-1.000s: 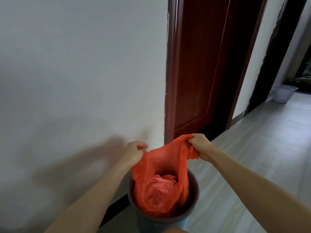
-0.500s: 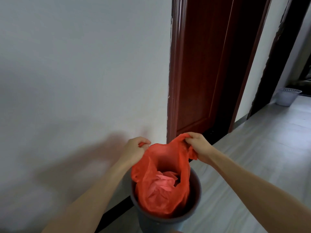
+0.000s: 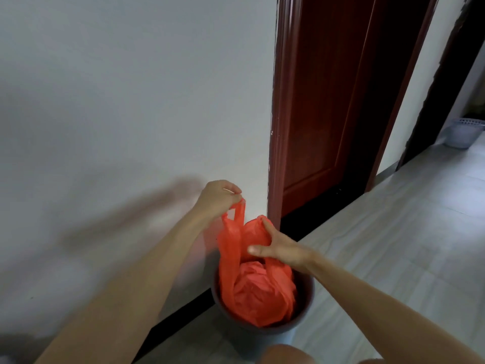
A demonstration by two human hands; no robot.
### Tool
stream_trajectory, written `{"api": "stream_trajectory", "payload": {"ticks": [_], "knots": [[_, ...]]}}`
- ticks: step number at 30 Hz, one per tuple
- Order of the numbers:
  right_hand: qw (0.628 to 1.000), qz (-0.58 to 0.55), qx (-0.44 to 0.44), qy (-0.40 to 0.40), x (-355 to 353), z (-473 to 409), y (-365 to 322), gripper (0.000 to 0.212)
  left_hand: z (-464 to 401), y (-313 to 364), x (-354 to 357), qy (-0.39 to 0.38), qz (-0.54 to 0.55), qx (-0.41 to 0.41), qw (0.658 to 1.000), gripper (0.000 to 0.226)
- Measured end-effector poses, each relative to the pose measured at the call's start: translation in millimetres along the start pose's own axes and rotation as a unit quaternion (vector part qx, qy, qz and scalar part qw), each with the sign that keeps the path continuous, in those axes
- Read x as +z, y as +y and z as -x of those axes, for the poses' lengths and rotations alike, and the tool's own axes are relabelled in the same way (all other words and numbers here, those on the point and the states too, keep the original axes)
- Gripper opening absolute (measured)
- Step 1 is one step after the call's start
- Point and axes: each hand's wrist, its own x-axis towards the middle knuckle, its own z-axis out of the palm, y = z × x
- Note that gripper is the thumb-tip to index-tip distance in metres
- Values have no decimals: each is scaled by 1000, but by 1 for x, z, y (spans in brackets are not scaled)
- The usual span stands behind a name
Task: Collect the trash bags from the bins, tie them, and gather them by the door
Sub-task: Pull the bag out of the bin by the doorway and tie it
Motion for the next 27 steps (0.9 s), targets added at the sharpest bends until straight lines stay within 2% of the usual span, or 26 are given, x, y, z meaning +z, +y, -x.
{"api": "stream_trajectory", "payload": {"ticks": [2, 3, 4, 5, 6, 7, 8, 9, 11, 13, 14, 17, 20, 22, 27], "knots": [[995, 99, 1, 12, 16, -12, 0, 115, -1, 13, 3, -33, -13, 20, 999, 9], [993, 114, -5, 38, 24, -18, 0, 122, 1, 21, 5, -55, -23, 37, 998, 10], [992, 95, -26, 73, 31, -27, 1, 117, 4, 29, 7, -76, -26, 52, 995, 10], [990, 63, -47, 115, 35, -38, 3, 94, 4, 35, 8, -90, -24, 62, 994, 10], [984, 33, -50, 166, 37, -45, 4, 61, 4, 39, 8, -93, -20, 68, 993, 11], [975, 16, -32, 221, 37, -51, 5, 35, 2, 39, 6, -83, -26, 73, 994, 12], [965, -2, -10, 261, 34, -52, 6, 24, 0, 36, 4, -58, -34, 75, 995, 13], [959, -27, 6, 281, 29, -54, 6, 21, -4, 27, -1, -20, -39, 68, 997, 14], [953, -76, 33, 293, 18, -54, 9, 24, -8, -2, -7, 64, -43, 25, 997, 15], [951, -100, 55, 286, 9, -51, 8, 29, -6, -43, -5, 103, -80, -34, 991, 19], [951, -117, 59, 281, 6, -52, 9, 31, -4, -70, 2, 88, -109, -67, 988, 23], [948, -147, 66, 273, 5, -50, 9, 30, 11, -142, 38, -20, -173, -169, 970, 41], [945, -175, 79, 267, 8, -48, 14, 31, 41, -180, 77, -94, -180, -256, 945, 61], [943, -181, 90, 263, 10, -46, 17, 32, 55, -192, 91, -82, -183, -245, 949, 61], [946, -184, 86, 251, 16, -48, 16, 29, 65, -214, 103, 19, -155, -205, 966, 56]]}}
